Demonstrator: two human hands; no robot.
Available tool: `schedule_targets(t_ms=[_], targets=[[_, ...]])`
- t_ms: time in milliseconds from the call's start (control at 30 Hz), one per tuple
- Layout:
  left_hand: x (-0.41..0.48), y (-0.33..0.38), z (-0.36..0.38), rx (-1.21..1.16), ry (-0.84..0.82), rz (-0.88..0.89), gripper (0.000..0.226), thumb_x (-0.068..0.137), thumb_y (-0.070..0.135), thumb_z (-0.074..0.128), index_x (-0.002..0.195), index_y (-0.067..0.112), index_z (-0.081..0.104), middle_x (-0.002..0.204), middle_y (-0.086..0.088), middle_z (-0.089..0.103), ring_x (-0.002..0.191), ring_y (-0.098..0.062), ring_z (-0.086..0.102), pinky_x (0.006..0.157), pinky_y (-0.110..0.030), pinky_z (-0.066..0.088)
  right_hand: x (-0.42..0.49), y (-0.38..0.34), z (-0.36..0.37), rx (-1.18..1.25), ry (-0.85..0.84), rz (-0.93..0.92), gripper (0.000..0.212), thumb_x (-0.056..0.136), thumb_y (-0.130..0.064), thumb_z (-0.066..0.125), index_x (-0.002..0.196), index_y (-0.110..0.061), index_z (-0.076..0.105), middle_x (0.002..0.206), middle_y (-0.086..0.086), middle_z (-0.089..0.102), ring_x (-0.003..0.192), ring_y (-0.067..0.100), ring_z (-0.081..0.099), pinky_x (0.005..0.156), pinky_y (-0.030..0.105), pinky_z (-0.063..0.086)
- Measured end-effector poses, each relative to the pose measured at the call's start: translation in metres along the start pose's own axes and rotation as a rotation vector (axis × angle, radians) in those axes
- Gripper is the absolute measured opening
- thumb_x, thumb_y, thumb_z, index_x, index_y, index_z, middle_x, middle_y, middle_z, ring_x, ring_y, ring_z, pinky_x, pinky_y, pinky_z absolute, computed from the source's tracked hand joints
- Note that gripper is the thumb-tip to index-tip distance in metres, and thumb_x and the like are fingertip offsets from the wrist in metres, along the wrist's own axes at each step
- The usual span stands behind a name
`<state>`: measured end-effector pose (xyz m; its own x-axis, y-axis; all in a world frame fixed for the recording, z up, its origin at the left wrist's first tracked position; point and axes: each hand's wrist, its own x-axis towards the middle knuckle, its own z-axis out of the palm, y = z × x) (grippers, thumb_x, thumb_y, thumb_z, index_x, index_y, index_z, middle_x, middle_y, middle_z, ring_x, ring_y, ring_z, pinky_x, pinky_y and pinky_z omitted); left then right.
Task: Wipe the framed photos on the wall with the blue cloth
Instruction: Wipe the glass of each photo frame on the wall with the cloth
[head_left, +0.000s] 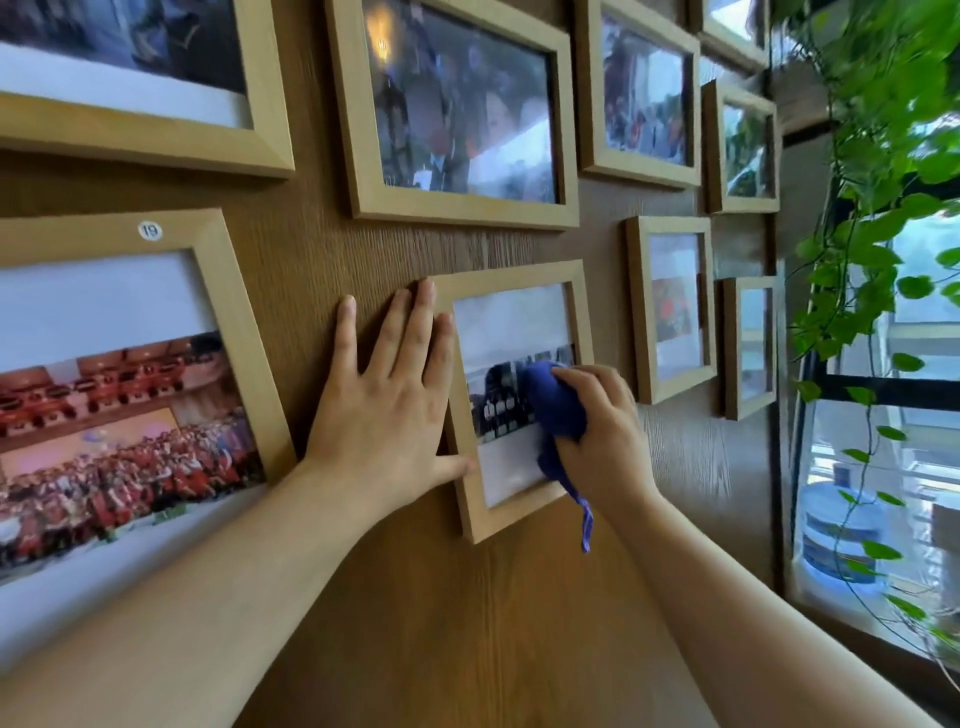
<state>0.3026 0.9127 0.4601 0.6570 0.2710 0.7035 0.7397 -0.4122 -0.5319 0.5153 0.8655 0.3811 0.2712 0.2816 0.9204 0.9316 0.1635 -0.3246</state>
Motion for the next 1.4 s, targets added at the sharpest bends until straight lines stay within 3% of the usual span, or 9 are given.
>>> schedule_targets(t_ms=[200,400,567,733,900,1067,1400], targets=[[0.0,0.001,0.002,-0.051,0.004,-0.007,0.132,0.07,0.086,0.043,0.147,0.002,-0.024,0.155,-0.026,-0.033,0.148,-0.037,-0.018,0.115,-0.066,-0.008,0.014,-0.014,0.005,0.089,0.063,0.14,0.057,0.07,0.002,0.065,0.122,-0.018,0.053,0.121,0.001,0.051,0.108,0.022,0.05,0.087,0.046,0.051],[0.002,0.0,0.004,-0.061,0.022,-0.012,0.131,0.07,0.083,0.047,0.147,0.004,-0.023,0.158,-0.022,-0.028,0.15,-0.035,-0.015,0.116,-0.064,-0.012,-0.009,-0.043,0.012,0.104,-0.11,-0.137,0.06,0.068,0.0,0.072,0.122,-0.016,0.053,0.121,0.004,0.052,0.112,0.019,0.048,0.091,0.036,0.045],[0.001,0.0,0.005,-0.036,0.022,-0.015,0.131,0.069,0.083,0.048,0.148,0.005,-0.021,0.159,-0.022,-0.026,0.15,-0.034,-0.013,0.117,-0.064,-0.009,0.006,-0.031,0.009,0.054,-0.054,-0.147,0.058,0.066,0.005,0.07,0.121,-0.009,0.056,0.12,0.011,0.054,0.111,0.028,0.051,0.087,0.036,0.045],[0.0,0.001,0.005,-0.018,0.02,-0.012,0.132,0.067,0.087,0.044,0.149,0.004,-0.019,0.159,-0.023,-0.025,0.151,-0.035,-0.011,0.117,-0.064,-0.003,0.031,-0.009,0.0,0.047,0.078,-0.046,0.054,0.066,0.006,0.064,0.118,-0.007,0.056,0.118,0.013,0.054,0.107,0.033,0.052,0.085,0.042,0.048],[0.0,0.0,0.004,-0.02,0.034,-0.014,0.131,0.067,0.087,0.043,0.151,0.004,-0.014,0.16,-0.024,-0.02,0.151,-0.034,-0.008,0.117,-0.064,-0.002,0.031,-0.009,-0.005,0.119,0.054,-0.003,0.057,0.068,0.007,0.064,0.12,-0.013,0.055,0.12,0.004,0.052,0.108,0.026,0.051,0.085,0.041,0.049],[0.0,-0.002,0.0,-0.078,0.07,-0.024,0.116,0.074,0.083,0.039,0.154,0.004,0.008,0.163,-0.023,0.002,0.151,-0.034,0.011,0.12,-0.06,0.01,0.05,-0.021,-0.017,0.17,0.07,-0.111,0.056,0.067,0.008,0.068,0.119,-0.011,0.057,0.119,0.006,0.053,0.107,0.027,0.052,0.085,0.038,0.048],[0.013,-0.021,-0.032,0.01,0.139,-0.065,0.101,0.083,0.075,0.032,0.153,0.003,0.018,0.163,-0.022,0.011,0.15,-0.033,0.013,0.118,-0.057,0.022,0.113,-0.048,-0.041,0.206,0.081,-0.313,0.055,0.071,0.002,0.071,0.121,-0.014,0.056,0.12,0.006,0.054,0.108,0.026,0.052,0.087,0.039,0.046]])
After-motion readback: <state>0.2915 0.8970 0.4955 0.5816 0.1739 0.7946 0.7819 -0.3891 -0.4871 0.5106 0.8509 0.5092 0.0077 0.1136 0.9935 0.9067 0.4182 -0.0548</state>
